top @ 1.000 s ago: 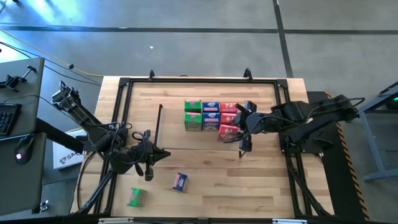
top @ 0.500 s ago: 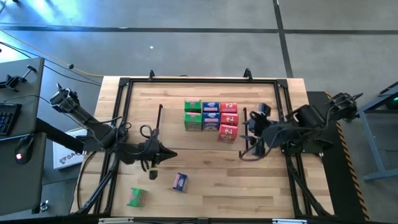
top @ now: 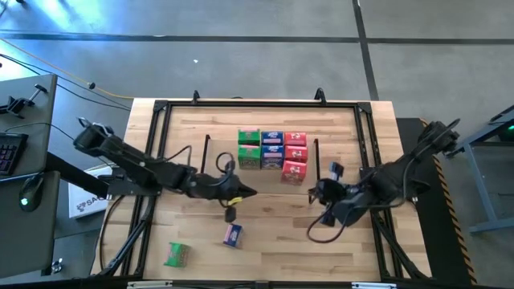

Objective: Stack cereal on shelf
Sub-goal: Put the red cereal box on the shelf aligned with the other red cereal box

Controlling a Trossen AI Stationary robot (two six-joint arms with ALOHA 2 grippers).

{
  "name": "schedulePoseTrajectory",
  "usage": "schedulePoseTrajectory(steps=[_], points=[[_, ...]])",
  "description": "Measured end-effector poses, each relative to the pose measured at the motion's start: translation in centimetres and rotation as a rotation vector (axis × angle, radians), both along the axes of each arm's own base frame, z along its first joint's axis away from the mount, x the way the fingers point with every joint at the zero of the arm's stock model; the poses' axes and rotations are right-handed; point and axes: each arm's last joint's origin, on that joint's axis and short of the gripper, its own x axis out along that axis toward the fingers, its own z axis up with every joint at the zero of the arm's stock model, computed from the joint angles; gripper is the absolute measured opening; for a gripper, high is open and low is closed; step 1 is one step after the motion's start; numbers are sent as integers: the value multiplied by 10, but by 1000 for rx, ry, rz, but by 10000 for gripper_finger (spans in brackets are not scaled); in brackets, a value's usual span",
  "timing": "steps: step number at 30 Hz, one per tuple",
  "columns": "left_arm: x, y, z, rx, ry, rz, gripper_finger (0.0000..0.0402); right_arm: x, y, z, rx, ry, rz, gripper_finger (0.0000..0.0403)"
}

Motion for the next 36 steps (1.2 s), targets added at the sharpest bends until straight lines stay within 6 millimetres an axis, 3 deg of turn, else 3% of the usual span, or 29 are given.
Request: schedulePoseTrajectory(steps=[6, 12, 19, 36], points=[[10, 6, -10, 9, 20, 30, 5, 16, 10, -27, 17, -151, 11, 15], [7, 8, -3, 13, -13, 36, 5, 44, 12, -43, -11, -305, 24, 16], [-1, 7, 6, 22, -22, 25, 5, 70, 3, -63, -107, -271, -52, 16], [-27, -6, 18, 5, 21, -39, 5, 69, -6, -66, -106, -227, -113, 16]])
